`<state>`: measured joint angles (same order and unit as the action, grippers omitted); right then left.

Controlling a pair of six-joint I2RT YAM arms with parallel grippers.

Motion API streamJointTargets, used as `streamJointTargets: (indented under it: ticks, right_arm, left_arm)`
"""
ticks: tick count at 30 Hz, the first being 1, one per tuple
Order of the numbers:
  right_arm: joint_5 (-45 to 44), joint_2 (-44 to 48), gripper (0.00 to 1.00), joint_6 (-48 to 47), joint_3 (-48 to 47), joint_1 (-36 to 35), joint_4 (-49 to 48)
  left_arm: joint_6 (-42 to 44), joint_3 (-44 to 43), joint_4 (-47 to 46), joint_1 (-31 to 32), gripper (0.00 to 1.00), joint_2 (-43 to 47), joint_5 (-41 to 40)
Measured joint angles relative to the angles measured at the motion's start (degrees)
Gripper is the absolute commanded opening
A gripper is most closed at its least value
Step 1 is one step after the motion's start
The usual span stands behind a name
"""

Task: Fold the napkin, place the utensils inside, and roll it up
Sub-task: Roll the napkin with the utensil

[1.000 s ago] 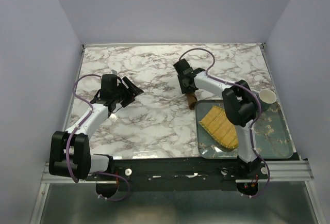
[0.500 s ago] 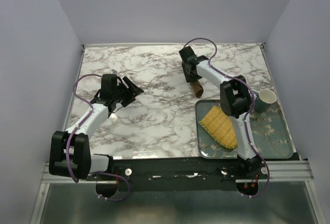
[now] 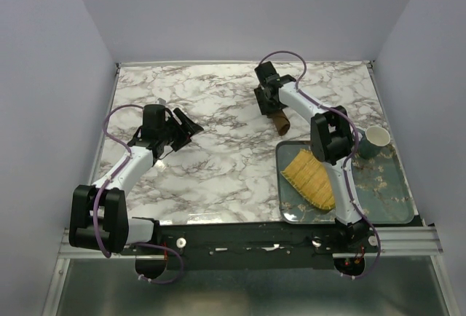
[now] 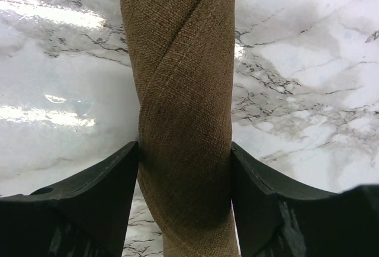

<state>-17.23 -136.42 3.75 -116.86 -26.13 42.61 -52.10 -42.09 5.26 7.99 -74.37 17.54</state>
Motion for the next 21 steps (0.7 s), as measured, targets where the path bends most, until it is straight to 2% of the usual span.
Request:
streamJointTargets:
  ticks: [11, 19, 20, 21]
  right_arm:
    - [1.7, 0.0, 0.87, -0.9, -0.5, 0.0, 0.6]
    - [1.6, 0.0, 0.94, -2.0, -4.4, 0.3, 1.6]
    - [1.5, 0.0, 1.0, -2.2, -4.9, 0.3, 1.7]
    - [1.4, 0.0, 1.0, -2.3, -5.2, 0.3, 1.8]
  left_arm:
    - [0.0, 0.0, 0.0, 0.0, 0.76, 0.0, 0.1]
    - [0.0, 0.0, 0.0, 0.0, 0.77, 0.0, 0.2]
    - [0.0, 0.0, 0.0, 0.0, 0.78, 0.0, 0.2]
    - [0.1, 0.0, 0.0, 0.0, 0.78, 0.0, 0.3]
